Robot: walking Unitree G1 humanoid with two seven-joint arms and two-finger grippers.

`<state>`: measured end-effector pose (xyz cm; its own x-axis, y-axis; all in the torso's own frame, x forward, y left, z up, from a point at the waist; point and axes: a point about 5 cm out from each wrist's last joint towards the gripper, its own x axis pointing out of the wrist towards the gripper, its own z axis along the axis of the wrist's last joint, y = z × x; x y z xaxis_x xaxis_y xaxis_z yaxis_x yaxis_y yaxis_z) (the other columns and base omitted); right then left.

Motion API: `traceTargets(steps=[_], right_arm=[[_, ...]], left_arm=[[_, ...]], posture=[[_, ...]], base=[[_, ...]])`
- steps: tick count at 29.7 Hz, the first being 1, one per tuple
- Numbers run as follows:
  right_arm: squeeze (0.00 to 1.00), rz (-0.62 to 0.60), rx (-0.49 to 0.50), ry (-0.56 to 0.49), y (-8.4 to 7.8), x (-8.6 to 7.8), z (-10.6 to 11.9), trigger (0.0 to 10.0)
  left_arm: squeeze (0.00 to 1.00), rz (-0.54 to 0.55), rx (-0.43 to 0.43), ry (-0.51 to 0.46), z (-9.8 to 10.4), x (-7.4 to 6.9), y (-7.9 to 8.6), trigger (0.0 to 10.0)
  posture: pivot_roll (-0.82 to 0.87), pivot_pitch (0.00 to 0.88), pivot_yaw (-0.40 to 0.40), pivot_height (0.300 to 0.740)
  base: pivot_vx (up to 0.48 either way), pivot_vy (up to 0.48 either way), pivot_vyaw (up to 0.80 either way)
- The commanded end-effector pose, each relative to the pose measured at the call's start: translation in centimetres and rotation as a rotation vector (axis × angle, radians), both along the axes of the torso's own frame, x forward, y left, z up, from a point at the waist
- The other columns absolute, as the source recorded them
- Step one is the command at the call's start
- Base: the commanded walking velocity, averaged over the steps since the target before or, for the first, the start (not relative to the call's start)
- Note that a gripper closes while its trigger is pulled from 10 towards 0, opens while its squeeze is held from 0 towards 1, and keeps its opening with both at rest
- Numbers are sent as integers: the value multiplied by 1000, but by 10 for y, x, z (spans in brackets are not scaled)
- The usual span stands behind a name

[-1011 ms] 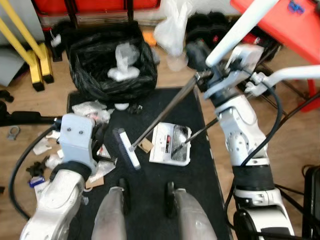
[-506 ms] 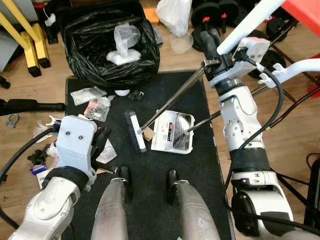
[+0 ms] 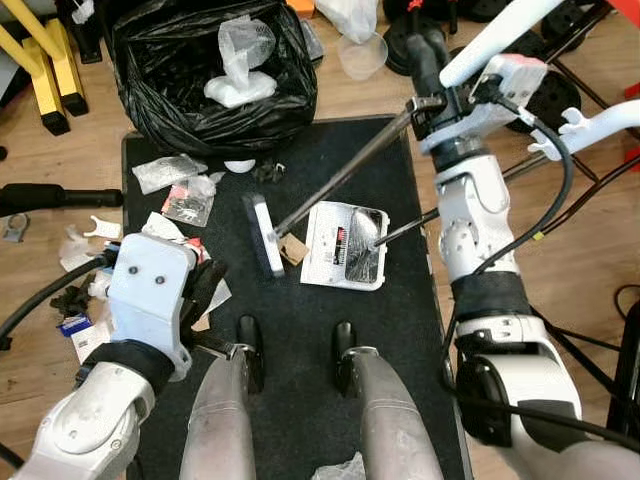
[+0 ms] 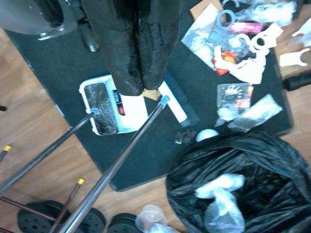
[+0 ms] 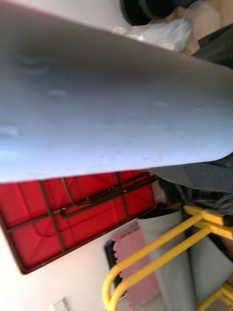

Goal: Sweep floor

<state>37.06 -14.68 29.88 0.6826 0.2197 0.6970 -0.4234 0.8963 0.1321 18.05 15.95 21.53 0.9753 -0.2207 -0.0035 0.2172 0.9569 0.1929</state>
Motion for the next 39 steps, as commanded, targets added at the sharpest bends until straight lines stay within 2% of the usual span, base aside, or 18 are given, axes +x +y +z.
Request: traceTargets(steps=[1, 8, 9, 12, 13, 15, 17, 21, 23, 33, 38, 39], right_arm=[[0, 4, 73, -52, -5, -2, 4, 10000], [0, 2, 80, -58, -5, -1, 7, 10000], [0, -20, 37, -44, -3, 1, 5, 10000], [0, -20, 37, -44, -3, 1, 5, 10000], [0, -43, -9, -11, -1, 2, -2, 10000], [0, -101, -82, 21, -7, 3, -11, 10000], [0, -118, -97, 17, -11, 3, -10, 10000], [0, -137, -97, -20, -16, 2, -2, 10000], [0, -144, -128, -42, -16, 1, 2, 10000], [0, -179, -205, -55, -13, 0, 8, 10000], [0, -238, -241, -63, -17, 0, 18, 10000], [0, -292, -252, -53, -24, 2, 26, 10000]], left_arm=[[0, -78, 7, 55, -4, -6, -3, 10000], [0, -80, 7, 59, -4, -6, -3, 10000], [0, -81, 7, 63, -4, -6, -3, 10000], [0, -81, 7, 63, -4, -6, -3, 10000], [0, -83, 6, 65, -4, -6, -3, 10000], [0, -86, 2, 70, -4, -4, -4, 10000], [0, -87, 1, 70, -4, -4, -4, 10000], [0, -87, -4, 75, -4, -3, -4, 10000], [0, -86, -7, 77, -4, -3, -4, 10000], [0, -85, -11, 81, -3, -2, -5, 10000], [0, -86, -9, 82, -4, 0, -5, 10000], [0, -86, -10, 81, -4, 2, -6, 10000]], posture=[[39, 655, -94, 740], [38, 658, -93, 740], [36, 655, -93, 740], [36, 655, -93, 740], [36, 655, -93, 740], [26, 648, -93, 740], [26, 648, -93, 740], [19, 644, -96, 740], [18, 643, -97, 740], [12, 639, -99, 740], [1, 628, -104, 740], [-5, 624, -107, 740]], base=[[0, 0, 0], [0, 0, 0], [0, 0, 0], [0, 0, 0], [0, 0, 0], [0, 0, 0], [0, 0, 0], [0, 0, 0], [0, 0, 0], [0, 0, 0], [0, 0, 0], [0, 0, 0]])
